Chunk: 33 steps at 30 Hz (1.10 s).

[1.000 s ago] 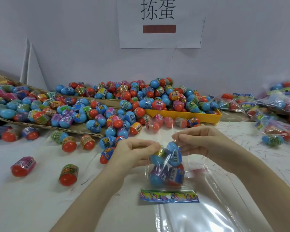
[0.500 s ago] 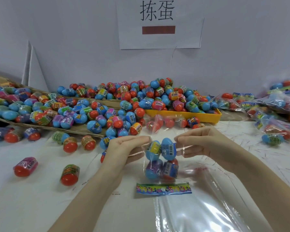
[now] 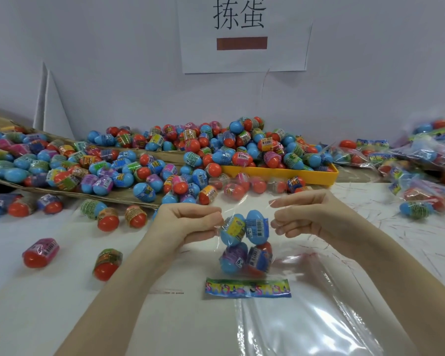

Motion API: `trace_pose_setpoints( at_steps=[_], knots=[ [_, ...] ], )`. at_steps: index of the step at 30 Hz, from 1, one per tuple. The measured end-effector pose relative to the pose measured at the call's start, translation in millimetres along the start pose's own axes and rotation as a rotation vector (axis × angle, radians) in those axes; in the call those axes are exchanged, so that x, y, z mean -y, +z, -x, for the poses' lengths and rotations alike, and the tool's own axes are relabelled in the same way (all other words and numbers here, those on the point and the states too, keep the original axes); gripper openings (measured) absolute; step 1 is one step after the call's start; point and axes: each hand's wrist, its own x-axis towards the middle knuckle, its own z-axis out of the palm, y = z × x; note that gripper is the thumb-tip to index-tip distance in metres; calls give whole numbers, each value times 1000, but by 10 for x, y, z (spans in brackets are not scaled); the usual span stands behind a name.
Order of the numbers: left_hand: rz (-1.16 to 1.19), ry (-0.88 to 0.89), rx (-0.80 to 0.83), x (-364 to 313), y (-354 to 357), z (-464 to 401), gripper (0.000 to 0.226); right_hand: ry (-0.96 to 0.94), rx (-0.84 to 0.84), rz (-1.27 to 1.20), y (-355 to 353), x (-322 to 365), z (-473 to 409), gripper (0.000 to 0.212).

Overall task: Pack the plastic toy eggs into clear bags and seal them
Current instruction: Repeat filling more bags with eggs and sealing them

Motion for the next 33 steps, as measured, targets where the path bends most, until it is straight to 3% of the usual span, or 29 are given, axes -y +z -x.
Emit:
trace_pose_setpoints(
  at_steps=[3,10,25,28,31,33],
  knots=[
    [-41,30,28,-13,-37,-3,16,33,0,-11,0,-16,-4,12],
    [-49,88,48,3,-68,-19,18,59,-21,-18,-3,-52,-21,20],
    [-24,83,280,30,-115,-25,23,-147,89,-59,-1,-121,-12,7],
    [-9,103,294,39,-118,-33,26,-149,115,-30,1,-131,-22,30],
    [7,111,320,48,-130,-37,29,-147,140,-14,20,-109,-1,25],
    [5,95,355,54,-143,-44,29,-153,122,6,30,-105,3,35]
  ],
)
